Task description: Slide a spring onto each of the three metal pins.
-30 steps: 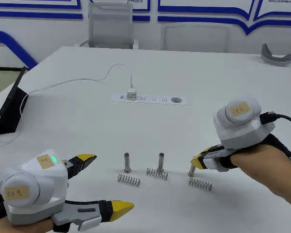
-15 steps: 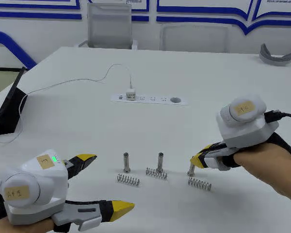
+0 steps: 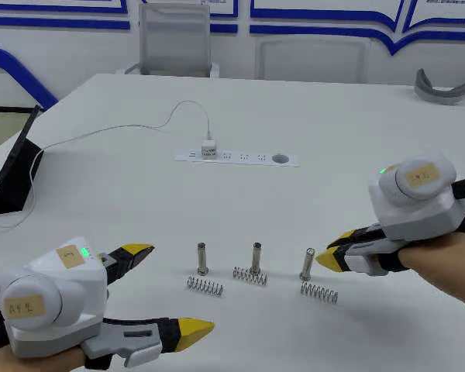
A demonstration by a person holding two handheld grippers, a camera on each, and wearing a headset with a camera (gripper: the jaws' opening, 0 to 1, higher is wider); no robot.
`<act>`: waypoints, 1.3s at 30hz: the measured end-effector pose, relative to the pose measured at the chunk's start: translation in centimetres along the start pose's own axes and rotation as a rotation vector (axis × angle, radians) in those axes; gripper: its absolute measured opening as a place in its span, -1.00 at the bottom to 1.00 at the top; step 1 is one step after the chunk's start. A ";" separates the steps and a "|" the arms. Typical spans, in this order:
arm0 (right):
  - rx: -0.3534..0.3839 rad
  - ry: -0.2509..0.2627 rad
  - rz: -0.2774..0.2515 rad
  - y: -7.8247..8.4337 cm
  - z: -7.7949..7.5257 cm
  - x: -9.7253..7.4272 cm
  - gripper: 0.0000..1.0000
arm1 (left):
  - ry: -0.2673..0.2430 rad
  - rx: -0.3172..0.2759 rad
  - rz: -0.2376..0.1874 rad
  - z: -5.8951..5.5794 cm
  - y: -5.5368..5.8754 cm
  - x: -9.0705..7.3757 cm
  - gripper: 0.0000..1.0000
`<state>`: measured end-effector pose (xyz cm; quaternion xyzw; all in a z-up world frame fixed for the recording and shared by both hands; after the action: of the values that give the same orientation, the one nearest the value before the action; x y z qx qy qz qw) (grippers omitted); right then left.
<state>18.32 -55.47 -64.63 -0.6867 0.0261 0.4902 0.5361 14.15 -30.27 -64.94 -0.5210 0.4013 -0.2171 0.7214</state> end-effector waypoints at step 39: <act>-0.199 -0.131 0.184 4.2 0.9 2.0 -0.66 | -0.003 -0.015 0.005 -0.2 0.4 -0.2 0.71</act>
<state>16.40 -55.58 -68.96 -0.6977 0.0054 0.5812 0.4187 13.82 -30.12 -65.29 -0.5256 0.4030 -0.2117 0.7187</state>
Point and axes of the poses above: the centre of the closed fingertips' face, and the gripper's own axes: x roughly forward along the fingers, z roughly to its left, y roughly out of its underside, the point moved 5 cm from there along -x, roughly backward along the fingers, and after that the axes turned 4 degrees about x, right-handed, at the moved point
